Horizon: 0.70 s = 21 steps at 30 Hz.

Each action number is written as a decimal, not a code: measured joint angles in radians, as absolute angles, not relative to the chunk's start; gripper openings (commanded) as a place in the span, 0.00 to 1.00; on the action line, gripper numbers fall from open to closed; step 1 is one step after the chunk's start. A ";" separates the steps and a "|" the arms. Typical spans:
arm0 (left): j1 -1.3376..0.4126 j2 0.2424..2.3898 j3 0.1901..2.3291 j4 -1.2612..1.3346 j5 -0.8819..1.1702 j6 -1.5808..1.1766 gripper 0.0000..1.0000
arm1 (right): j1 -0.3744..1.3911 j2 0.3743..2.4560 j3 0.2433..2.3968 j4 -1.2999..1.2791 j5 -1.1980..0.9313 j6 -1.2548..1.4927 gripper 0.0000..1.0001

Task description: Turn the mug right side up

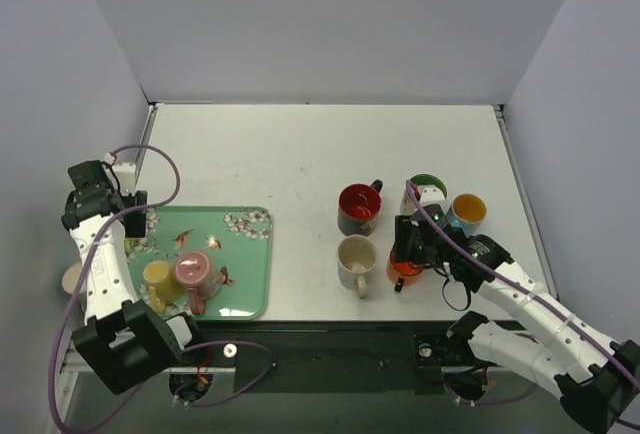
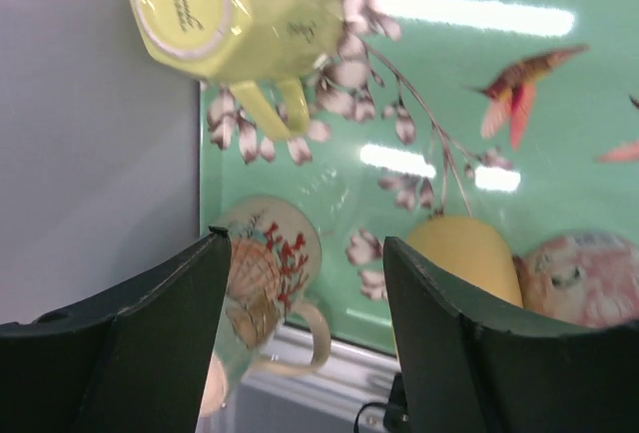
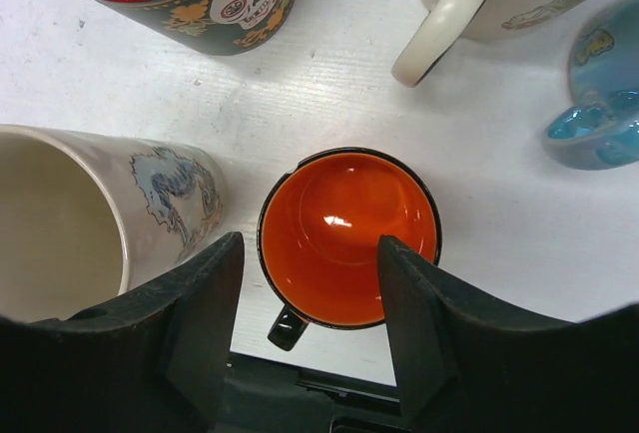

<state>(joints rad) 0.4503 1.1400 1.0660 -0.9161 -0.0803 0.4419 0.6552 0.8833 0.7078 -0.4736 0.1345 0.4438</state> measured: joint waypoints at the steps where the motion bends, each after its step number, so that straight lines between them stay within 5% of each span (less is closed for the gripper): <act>1: 0.466 1.164 1.061 -0.875 -0.080 0.432 0.72 | 0.655 0.871 0.710 -0.479 0.139 0.444 0.51; 15: 0.572 1.412 0.973 -0.521 -0.127 0.378 0.66 | 0.673 0.828 0.711 -0.507 0.164 0.446 0.51; 21: 0.577 1.523 0.972 -0.466 -0.116 0.355 0.45 | 0.683 0.830 0.712 -0.507 0.171 0.446 0.51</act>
<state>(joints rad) 0.5766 1.5234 0.9718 -0.4664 -0.1162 0.3546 0.6827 0.8303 0.7116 -0.5072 0.1715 0.4461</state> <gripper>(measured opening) 0.574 0.512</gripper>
